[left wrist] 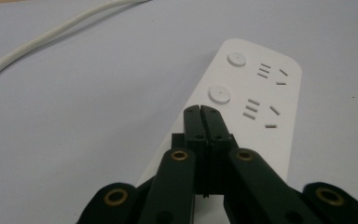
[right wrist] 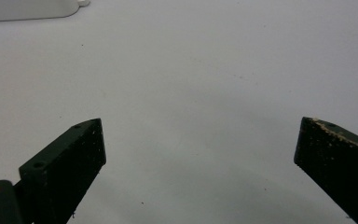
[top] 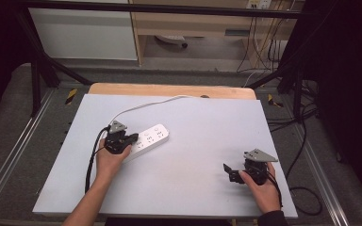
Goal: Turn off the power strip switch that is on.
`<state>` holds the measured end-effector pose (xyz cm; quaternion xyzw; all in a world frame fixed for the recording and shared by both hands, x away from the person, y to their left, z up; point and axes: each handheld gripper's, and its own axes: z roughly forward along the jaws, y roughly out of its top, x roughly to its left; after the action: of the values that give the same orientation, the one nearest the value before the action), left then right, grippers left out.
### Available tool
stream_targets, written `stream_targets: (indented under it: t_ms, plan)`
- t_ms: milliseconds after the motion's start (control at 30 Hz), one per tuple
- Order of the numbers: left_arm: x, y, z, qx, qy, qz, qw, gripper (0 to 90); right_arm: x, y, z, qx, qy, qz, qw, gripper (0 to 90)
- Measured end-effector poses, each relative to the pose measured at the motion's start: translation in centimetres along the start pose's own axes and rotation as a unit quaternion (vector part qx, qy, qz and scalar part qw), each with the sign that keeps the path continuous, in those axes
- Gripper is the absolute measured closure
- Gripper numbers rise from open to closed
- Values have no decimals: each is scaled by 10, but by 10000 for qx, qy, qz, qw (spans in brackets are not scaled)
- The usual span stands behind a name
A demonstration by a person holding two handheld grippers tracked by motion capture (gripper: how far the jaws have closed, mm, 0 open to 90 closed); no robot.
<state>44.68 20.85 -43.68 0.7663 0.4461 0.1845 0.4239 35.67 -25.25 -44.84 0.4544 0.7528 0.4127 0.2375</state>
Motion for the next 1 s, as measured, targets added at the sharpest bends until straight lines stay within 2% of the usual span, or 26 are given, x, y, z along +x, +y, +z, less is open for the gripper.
stream_targets:
  t_ms: [400, 467, 567, 700, 1000]
  plan:
    - [-2, -1, 1, -54, 69, 43, 10000, 900, 0, 0, 0, 22, 13, -16, 10000, 26]
    - [-1, -2, 1, -79, 71, -12, 9999, 900, 0, 0, 1, 31, 11, -18, 10000, 26]
    - [-3, -1, 1, -56, 118, 53, 9999, 900, 0, 0, 0, 28, 9, -19, 10000, 26]
    - [-2, -1, 0, -30, 90, 8, 10000, 900, 0, 0, 0, 20, 14, -33, 10000, 26]
    - [-2, 0, 0, 40, 139, 68, 9999, 900, 0, 0, 0, 21, 18, -23, 10000, 26]
